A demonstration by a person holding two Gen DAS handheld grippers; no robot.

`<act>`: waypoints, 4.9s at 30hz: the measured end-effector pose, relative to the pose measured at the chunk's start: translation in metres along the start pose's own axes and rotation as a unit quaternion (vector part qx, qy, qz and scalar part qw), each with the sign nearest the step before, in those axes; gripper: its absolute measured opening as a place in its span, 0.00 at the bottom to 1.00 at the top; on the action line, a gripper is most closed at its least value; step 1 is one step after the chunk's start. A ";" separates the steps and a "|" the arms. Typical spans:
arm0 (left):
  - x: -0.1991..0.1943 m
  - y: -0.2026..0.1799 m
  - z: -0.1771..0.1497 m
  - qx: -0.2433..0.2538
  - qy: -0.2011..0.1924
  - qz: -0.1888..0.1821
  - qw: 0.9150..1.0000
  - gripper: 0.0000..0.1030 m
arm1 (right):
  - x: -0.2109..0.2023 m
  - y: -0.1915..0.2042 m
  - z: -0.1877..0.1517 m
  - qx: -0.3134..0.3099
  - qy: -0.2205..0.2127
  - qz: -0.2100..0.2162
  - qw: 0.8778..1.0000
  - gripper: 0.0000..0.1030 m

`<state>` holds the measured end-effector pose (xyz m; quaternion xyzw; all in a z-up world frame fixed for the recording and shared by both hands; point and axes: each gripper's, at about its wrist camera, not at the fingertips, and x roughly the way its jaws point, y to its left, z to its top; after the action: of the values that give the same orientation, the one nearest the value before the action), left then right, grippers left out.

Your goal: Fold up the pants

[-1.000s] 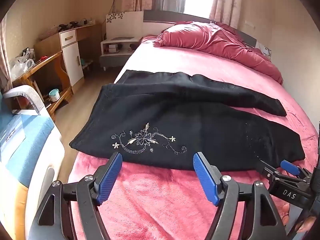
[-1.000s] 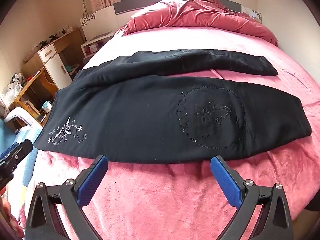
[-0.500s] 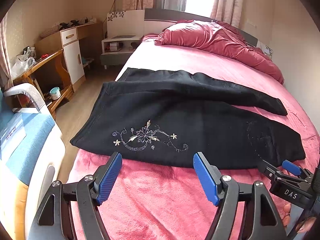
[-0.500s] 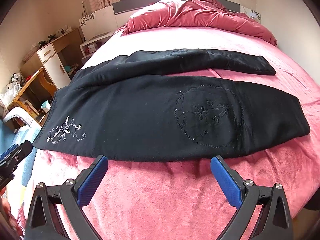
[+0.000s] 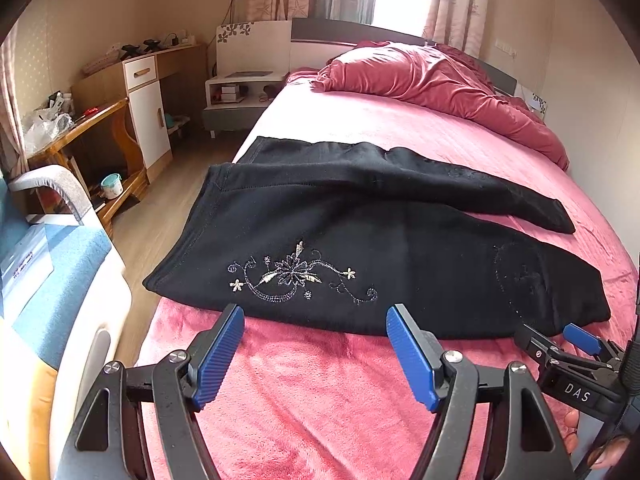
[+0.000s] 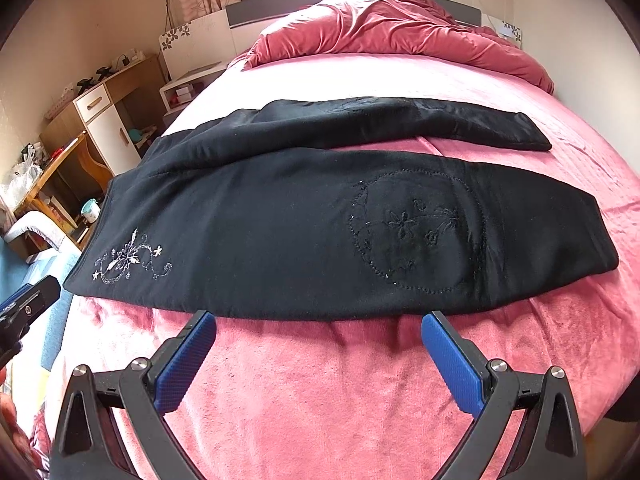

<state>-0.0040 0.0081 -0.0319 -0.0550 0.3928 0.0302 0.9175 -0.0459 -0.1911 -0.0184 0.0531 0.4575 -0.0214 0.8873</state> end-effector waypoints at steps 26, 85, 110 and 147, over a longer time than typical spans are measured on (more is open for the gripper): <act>0.045 0.029 -0.015 -0.070 0.078 -0.067 0.992 0.84 | 0.024 -0.072 -0.017 0.110 0.045 -0.006 0.993 1.00; 0.053 0.189 -0.041 -0.260 0.141 -0.030 0.955 0.06 | -0.020 -0.376 -0.053 0.436 -0.017 -0.094 0.895 0.12; 0.101 0.187 0.056 -0.263 0.123 -0.025 0.957 0.29 | 0.032 -0.188 0.025 0.204 0.036 -0.018 0.978 0.60; 0.317 0.174 0.197 -0.254 0.211 0.011 0.944 0.29 | 0.107 -0.042 0.046 0.006 0.097 0.005 0.995 0.83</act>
<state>0.3386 0.2092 -0.1400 -0.2869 0.5574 0.1266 0.7687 0.0501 -0.2367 -0.0826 0.0626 0.5413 -0.0146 0.8383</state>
